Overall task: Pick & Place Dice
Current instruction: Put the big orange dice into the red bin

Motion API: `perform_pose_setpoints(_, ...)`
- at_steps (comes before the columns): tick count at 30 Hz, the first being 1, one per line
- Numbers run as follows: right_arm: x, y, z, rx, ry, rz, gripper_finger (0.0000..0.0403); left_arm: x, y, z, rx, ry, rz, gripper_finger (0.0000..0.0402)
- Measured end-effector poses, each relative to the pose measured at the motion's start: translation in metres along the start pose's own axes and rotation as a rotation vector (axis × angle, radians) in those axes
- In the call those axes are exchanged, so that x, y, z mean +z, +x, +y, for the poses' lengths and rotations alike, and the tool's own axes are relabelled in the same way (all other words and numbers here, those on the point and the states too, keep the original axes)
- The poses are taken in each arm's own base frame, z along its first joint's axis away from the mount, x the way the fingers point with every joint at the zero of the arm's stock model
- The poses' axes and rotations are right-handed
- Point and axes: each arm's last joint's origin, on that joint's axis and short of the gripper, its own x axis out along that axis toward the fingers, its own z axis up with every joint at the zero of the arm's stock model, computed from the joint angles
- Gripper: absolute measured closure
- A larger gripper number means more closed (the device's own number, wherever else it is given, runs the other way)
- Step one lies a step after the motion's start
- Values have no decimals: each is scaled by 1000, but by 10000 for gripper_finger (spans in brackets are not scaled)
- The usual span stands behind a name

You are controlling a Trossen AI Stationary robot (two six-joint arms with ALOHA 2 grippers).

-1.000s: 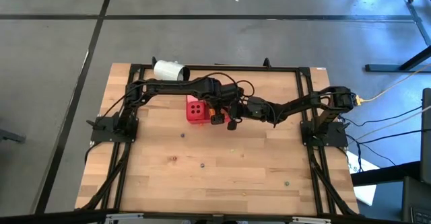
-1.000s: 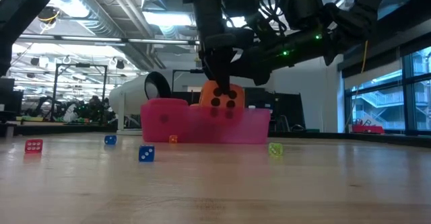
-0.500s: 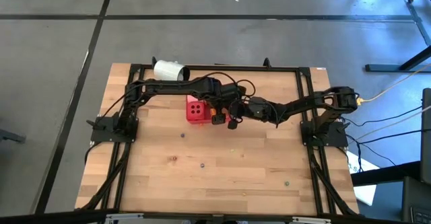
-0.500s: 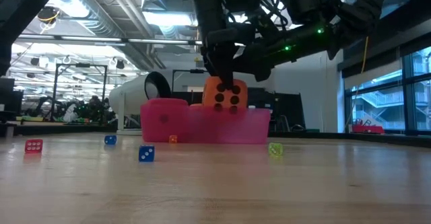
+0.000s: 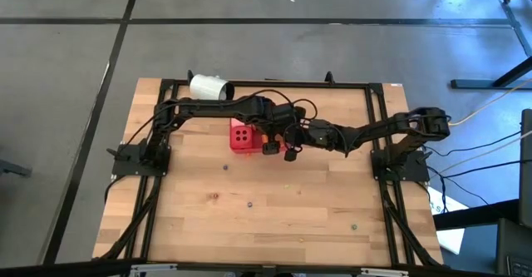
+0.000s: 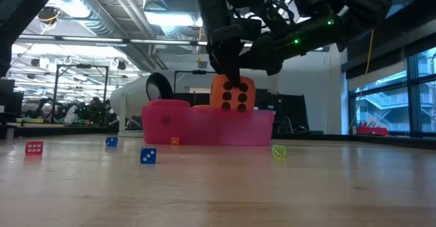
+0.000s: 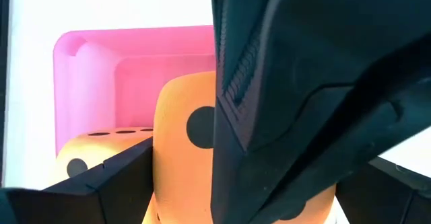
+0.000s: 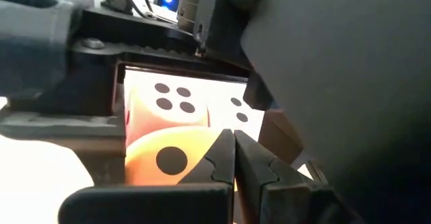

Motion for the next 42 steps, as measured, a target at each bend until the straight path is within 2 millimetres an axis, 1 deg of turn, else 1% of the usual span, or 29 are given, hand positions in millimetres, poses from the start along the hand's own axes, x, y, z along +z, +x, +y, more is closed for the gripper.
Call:
perform_pose_setpoints(6,0,0,0,-1,10,6,403,1,0,0,1,1,-13,24)
perform_pose_setpoints(9,0,-1,-1,-2,23,4,403,3,0,0,0,28,-31,24)
perform_pose_setpoints(13,1,-1,-1,-2,31,-5,403,4,-6,-1,1,43,-59,24)
perform_pose_setpoints(16,1,0,-2,-5,35,-9,402,8,-16,-4,7,53,-134,24)
perform_pose_setpoints(17,1,0,-3,-5,44,-10,401,10,-16,-5,9,61,-149,24)
perform_pose_setpoints(21,3,0,-5,-28,71,-24,389,12,-25,-6,29,55,-195,24)
perform_pose_setpoints(27,1,0,-3,-2,49,-7,368,7,-22,-3,5,45,-146,24)
perform_pose_setpoints(31,0,0,-3,-3,30,7,342,9,-21,-3,11,62,-161,24)
perform_pose_setpoints(35,-1,0,-2,-2,31,12,302,10,-21,-1,45,132,-172,24)
perform_pose_setpoints(38,1,0,-2,-46,43,25,266,11,-21,7,88,64,-178,24)
perform_pose_setpoints(40,3,0,-4,-114,43,42,241,10,-20,11,58,19,-180,24)
perform_pose_setpoints(42,7,0,-4,-183,50,52,217,8,-19,14,31,18,-168,24)
